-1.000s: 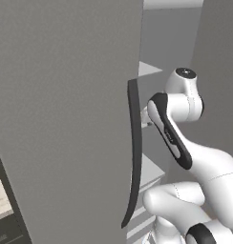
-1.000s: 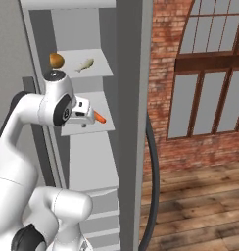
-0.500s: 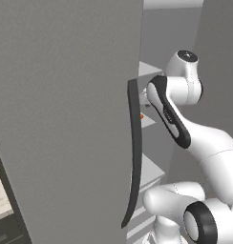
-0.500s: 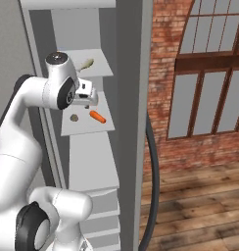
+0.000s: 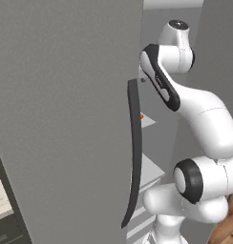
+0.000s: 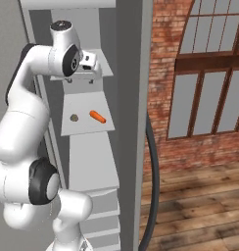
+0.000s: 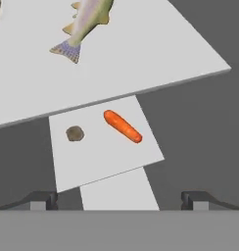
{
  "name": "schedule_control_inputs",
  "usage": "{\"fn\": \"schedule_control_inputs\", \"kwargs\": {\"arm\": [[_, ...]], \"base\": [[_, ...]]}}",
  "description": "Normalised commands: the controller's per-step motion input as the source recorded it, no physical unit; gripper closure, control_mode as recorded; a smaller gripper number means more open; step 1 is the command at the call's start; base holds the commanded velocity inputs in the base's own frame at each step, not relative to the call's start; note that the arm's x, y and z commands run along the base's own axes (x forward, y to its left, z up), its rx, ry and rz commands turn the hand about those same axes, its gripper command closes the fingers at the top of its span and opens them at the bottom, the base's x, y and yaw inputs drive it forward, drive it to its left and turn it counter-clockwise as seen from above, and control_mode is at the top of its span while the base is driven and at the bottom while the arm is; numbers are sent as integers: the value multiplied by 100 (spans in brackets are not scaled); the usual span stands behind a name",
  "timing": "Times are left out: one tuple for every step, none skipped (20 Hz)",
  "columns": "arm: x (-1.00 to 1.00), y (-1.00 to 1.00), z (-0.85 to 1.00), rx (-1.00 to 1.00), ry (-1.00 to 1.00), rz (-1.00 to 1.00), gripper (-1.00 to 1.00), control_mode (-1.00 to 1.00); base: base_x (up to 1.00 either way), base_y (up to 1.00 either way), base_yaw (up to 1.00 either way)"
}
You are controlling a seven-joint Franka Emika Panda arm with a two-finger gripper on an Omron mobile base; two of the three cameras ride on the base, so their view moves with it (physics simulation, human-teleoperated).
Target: Take the potato and fish from the highest rack and move them to the second highest rack where the carrot and garlic are located, to maximize freezer space. Close the freezer door after rearranging.
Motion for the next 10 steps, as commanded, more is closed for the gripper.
{"fn": "schedule_control_inputs", "kwargs": {"arm": [[65, -4, 16, 0, 0, 0, -100, -100], [68, -1, 13, 0, 0, 0, -100, -100], [73, 0, 13, 0, 0, 0, -100, -100], [82, 0, 7, 1, 1, 0, -100, -100], [81, 0, 4, 1, 0, 0, -100, -100], [84, 0, 4, 1, 0, 0, -100, -100], [81, 0, 0, 1, 0, 0, -100, -100], [79, 0, 0, 1, 0, 0, -100, -100], [80, 0, 3, 5, 0, 0, -100, -100], [81, 9, 0, 2, 0, 0, -100, -100]], "base": [[0, 0, 0], [0, 0, 0], [0, 0, 0], [0, 0, 0], [0, 0, 0], [0, 0, 0], [0, 0, 0], [0, 0, 0], [0, 0, 0], [0, 0, 0]]}}
